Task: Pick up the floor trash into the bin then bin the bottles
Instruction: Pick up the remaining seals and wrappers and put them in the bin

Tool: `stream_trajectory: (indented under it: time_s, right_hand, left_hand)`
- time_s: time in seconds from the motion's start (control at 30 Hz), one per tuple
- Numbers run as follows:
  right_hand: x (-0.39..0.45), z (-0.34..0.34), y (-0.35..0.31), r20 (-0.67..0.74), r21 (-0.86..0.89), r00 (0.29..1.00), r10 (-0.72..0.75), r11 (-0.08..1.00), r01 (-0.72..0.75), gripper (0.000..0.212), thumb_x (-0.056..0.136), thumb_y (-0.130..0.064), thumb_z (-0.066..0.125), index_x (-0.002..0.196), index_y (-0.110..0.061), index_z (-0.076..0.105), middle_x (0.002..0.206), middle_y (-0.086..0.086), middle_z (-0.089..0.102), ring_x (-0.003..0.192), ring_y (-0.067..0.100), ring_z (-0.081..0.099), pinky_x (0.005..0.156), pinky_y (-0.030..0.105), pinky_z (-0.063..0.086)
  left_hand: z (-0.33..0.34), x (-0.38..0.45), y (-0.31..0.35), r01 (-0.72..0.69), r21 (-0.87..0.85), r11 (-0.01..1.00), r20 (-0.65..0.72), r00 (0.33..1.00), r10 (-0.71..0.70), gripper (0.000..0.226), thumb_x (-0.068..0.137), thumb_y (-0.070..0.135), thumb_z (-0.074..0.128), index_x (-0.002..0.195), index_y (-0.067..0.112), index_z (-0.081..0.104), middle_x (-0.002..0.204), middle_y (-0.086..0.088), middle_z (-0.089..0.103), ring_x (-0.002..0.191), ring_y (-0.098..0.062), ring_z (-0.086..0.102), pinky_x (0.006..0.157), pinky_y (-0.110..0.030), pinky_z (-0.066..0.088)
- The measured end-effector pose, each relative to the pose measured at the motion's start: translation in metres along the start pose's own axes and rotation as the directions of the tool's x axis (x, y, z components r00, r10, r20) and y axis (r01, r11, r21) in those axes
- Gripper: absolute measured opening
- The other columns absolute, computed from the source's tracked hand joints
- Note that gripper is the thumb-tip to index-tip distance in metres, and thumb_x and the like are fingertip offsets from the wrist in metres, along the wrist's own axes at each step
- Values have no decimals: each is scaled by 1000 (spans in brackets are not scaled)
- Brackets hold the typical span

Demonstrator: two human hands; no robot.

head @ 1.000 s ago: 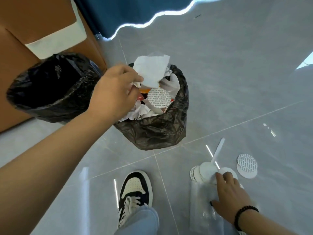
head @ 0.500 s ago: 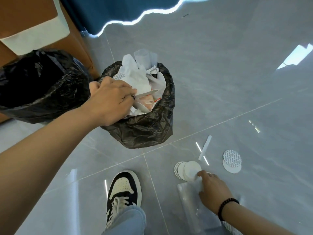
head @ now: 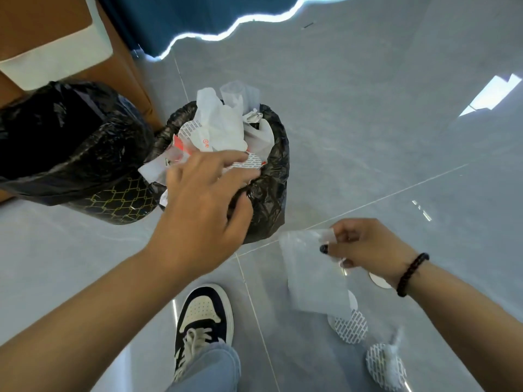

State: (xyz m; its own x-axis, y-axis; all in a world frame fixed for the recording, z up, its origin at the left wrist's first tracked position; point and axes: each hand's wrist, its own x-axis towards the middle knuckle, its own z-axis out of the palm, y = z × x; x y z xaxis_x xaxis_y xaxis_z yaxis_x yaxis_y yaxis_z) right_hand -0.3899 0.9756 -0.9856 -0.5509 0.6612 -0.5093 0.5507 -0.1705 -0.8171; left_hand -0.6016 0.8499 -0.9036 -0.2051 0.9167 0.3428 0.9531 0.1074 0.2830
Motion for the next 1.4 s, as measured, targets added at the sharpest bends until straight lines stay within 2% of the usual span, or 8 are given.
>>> stream_trajectory:
  time_s: [0.17, 0.3, 0.57, 0.67, 0.83, 1.07, 1.23, 1.4]
  right_hand:
    - [-25, -8, -53, -5, 381, 996, -90, 921, 85, 8, 79, 0, 69, 84, -4, 65, 71, 8, 67, 60, 17, 59, 53, 24, 52]
    - [-42, 2, -71, 47, 565, 981, -189, 815, 129, 16, 70, -7, 70, 84, -6, 64, 76, 10, 67, 63, 19, 62, 52, 26, 54]
    - [-43, 14, -69, 208, 764, 922, -326, 643, 55, 27, 64, -2, 74, 90, -6, 66, 83, 13, 67, 70, 21, 67, 61, 28, 57]
    - [-43, 10, -68, 257, 822, 889, -380, 569, 5, 48, 57, -7, 80, 101, -5, 62, 84, 13, 67, 77, 27, 68, 69, 34, 58]
    - [-43, -3, -73, 83, 612, 967, -241, 778, 142, 57, 64, 3, 66, 118, -8, 52, 71, 15, 64, 69, 33, 68, 56, 33, 57]
    - [-50, -11, -78, 184, 167, 970, -159, 977, 129, 27, 65, -26, 78, 90, -17, 72, 45, 4, 49, 36, 11, 38, 40, 18, 31]
    - [-42, -14, -71, 62, 259, 988, -140, 958, 120, 13, 71, -15, 75, 77, -4, 75, 54, -5, 64, 45, 2, 51, 50, 9, 39]
    - [-35, -12, -63, 67, 378, 988, -137, 920, 102, 22, 63, -25, 71, 74, -6, 75, 70, 9, 68, 57, 21, 56, 55, 27, 45]
  left_hand:
    - [1, -23, 24, 64, -267, 962, 109, 993, -36, 32, 85, 29, 49, 111, 24, 68, 112, 15, 62, 108, -4, 55, 92, -39, 46]
    - [1, -32, 39, 286, -378, 881, 328, 931, -162, 39, 91, 49, 51, 128, 38, 54, 124, 27, 51, 115, 10, 46, 94, -8, 39]
    - [7, -38, 44, 460, -587, 666, 471, 863, -182, 72, 76, 61, 60, 139, 49, 28, 138, 31, 38, 125, 15, 38, 94, -1, 36]
    - [3, -38, 44, 480, -605, 636, 487, 854, -181, 67, 80, 52, 67, 138, 44, 34, 130, 30, 48, 120, 8, 48, 93, -19, 49]
    - [-1, -35, 39, 439, -601, 668, 403, 888, -221, 13, 90, 28, 63, 100, 34, 57, 89, 10, 67, 74, -22, 64, 65, -46, 53]
    - [-7, -31, 32, 622, -705, 341, 559, 783, -273, 13, 74, 15, 78, 86, 16, 72, 87, -12, 72, 79, -33, 69, 71, -43, 59]
    - [-4, -28, 25, 703, -708, 68, 635, 676, -374, 35, 62, 22, 76, 96, 17, 73, 96, -7, 75, 86, -24, 72, 74, -38, 58]
    - [-6, -28, 23, 716, -679, 161, 626, 679, -383, 40, 66, 29, 65, 106, 21, 70, 92, -10, 75, 69, -22, 65, 55, -28, 52]
